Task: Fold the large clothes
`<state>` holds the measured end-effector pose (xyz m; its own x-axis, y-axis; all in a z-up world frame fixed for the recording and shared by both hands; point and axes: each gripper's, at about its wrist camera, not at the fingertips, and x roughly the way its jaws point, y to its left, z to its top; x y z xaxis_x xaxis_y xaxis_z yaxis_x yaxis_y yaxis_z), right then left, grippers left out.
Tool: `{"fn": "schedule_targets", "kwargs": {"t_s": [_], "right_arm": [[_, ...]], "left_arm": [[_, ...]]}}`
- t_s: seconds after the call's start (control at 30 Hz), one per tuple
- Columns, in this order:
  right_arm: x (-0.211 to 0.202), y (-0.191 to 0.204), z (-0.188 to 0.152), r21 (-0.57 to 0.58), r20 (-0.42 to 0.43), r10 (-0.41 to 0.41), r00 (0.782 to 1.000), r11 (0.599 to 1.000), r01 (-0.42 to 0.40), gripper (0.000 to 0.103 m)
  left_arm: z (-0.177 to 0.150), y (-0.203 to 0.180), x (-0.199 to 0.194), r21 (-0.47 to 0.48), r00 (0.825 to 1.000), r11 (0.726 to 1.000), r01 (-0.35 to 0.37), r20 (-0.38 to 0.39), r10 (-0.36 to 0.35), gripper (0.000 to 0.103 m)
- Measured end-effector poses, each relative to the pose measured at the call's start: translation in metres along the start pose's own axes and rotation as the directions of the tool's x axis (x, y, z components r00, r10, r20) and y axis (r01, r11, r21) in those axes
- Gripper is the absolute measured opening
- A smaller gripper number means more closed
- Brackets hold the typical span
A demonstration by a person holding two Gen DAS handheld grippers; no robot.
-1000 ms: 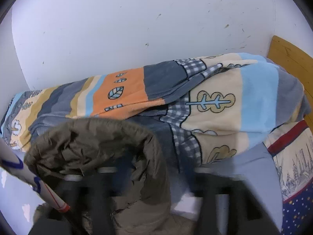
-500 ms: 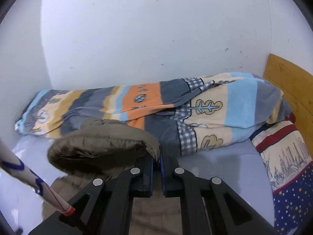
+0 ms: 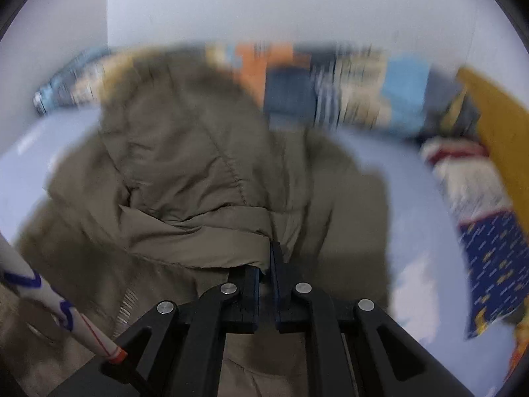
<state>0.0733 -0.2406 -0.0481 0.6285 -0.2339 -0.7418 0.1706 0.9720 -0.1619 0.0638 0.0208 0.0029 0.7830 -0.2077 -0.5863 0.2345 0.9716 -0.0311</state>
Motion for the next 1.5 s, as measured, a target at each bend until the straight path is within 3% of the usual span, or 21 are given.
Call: {"fn": "schedule_targets", "kwargs": {"t_s": [0.17, 0.23, 0.3, 0.5, 0.7, 0.83, 0.93, 0.97, 1.07, 1.13, 1.23, 1.33, 1.43, 1.5], "right_arm": [[0.009, -0.004, -0.006, 0.037, 0.025, 0.045, 0.999, 0.998, -0.046, 0.009], [-0.002, -0.006, -0.007, 0.014, 0.02, 0.08, 0.997, 0.997, -0.08, 0.018], [-0.016, -0.007, -0.01, -0.011, 0.017, 0.093, 0.996, 0.996, -0.093, 0.042], [-0.063, -0.021, -0.015, 0.058, 0.092, 0.203, 0.975, 0.976, -0.209, 0.043], [-0.06, -0.028, 0.041, 0.177, 0.192, 0.263, 0.946, 0.938, -0.296, 0.044], [-0.025, -0.023, 0.078, 0.23, 0.183, 0.245, 0.952, 0.931, -0.284, 0.049], [0.011, -0.02, 0.086, 0.245, 0.14, 0.228, 0.963, 0.935, -0.257, 0.049], [0.021, -0.018, 0.085, 0.237, 0.124, 0.234, 0.964, 0.937, -0.257, 0.049], [0.058, -0.005, 0.069, 0.19, 0.009, 0.221, 0.975, 0.957, -0.219, 0.049], [0.084, 0.005, 0.052, 0.142, -0.064, 0.21, 0.976, 0.97, -0.199, 0.049], [0.099, 0.015, 0.043, 0.102, -0.064, 0.165, 0.984, 0.982, -0.158, 0.049], [0.097, 0.013, 0.051, 0.125, -0.086, 0.173, 0.981, 0.979, -0.161, 0.049], [0.056, 0.006, 0.054, 0.13, -0.002, 0.163, 0.987, 0.978, -0.161, 0.049], [0.034, 0.007, 0.051, 0.128, 0.048, 0.156, 0.987, 0.979, -0.161, 0.049]], "left_arm": [[0.0, -0.006, 0.006, 0.014, 1.0, 1.0, 0.009, -0.012, -0.009, 0.076], [-0.002, -0.008, 0.008, 0.024, 1.0, 1.0, 0.006, -0.018, -0.005, 0.076], [-0.002, -0.009, 0.009, 0.026, 1.0, 1.0, 0.007, -0.019, -0.007, 0.076], [0.006, -0.014, 0.016, 0.021, 0.999, 0.999, 0.039, -0.024, -0.038, 0.076], [0.039, -0.033, 0.048, 0.026, 0.998, 0.998, 0.058, -0.025, -0.057, 0.076], [0.06, -0.059, 0.098, -0.02, 0.989, 0.992, 0.124, -0.075, -0.125, 0.076], [0.049, -0.076, 0.135, 0.019, 0.983, 0.993, 0.117, -0.145, -0.114, 0.076], [0.041, -0.079, 0.149, 0.044, 0.982, 0.995, 0.085, -0.174, -0.076, 0.076], [0.017, -0.076, 0.183, 0.061, 0.963, 0.997, 0.048, -0.267, -0.03, 0.077], [0.008, -0.078, 0.188, 0.072, 0.968, 0.996, 0.046, -0.249, -0.027, 0.077], [0.008, -0.084, 0.187, 0.103, 0.97, 0.994, 0.018, -0.242, 0.007, 0.077], [0.014, -0.082, 0.163, 0.083, 0.978, 0.996, 0.044, -0.205, -0.026, 0.077], [0.012, -0.076, 0.135, 0.088, 0.985, 0.995, 0.051, -0.171, -0.036, 0.077], [0.006, -0.077, 0.131, 0.103, 0.981, 0.994, 0.042, -0.191, -0.021, 0.077]]}}
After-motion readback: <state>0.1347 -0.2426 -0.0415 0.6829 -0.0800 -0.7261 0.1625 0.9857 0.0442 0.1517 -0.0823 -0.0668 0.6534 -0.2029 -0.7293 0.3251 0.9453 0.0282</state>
